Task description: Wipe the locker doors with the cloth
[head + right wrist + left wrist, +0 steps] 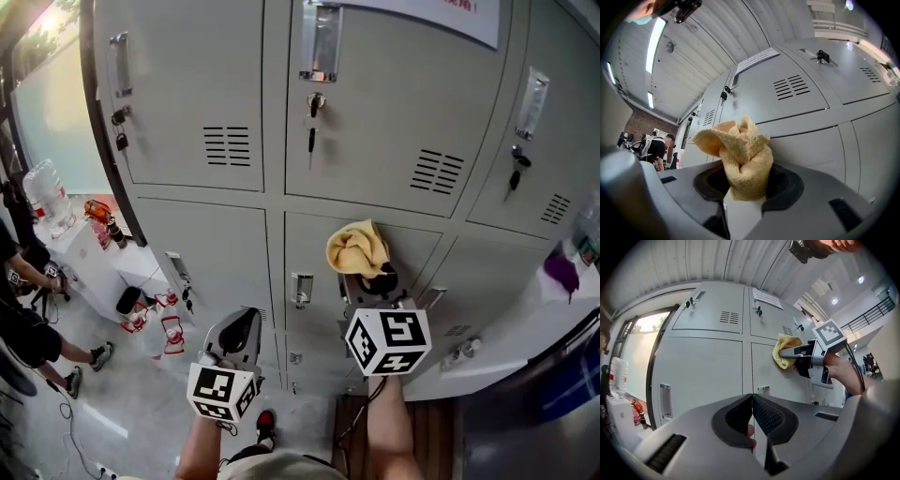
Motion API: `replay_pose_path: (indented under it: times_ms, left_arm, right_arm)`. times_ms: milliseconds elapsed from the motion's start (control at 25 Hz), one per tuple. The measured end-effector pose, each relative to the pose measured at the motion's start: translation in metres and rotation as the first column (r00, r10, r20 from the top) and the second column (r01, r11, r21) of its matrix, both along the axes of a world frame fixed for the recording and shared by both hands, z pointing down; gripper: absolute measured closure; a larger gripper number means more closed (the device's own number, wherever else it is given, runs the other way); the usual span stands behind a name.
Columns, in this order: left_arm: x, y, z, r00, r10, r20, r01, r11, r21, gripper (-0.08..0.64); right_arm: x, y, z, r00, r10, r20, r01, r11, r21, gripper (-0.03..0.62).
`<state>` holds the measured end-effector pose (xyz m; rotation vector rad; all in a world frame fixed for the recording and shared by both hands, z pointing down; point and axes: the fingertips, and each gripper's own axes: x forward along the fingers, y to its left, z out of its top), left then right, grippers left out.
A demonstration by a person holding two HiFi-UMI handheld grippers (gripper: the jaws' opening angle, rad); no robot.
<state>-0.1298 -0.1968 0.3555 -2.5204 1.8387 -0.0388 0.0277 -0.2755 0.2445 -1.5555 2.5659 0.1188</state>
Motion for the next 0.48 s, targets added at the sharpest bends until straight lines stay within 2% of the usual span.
replay_pose_path:
  times_ms: [480]
  left_arm:
    - [0.030, -0.005, 0.002, 0.998, 0.062, -0.006, -0.062, 0.998, 0.001, 0.537]
  right_arm:
    - [0.054, -0.002, 0.004, 0.994, 0.105, 0.005, -0.105, 0.994, -0.014, 0.410]
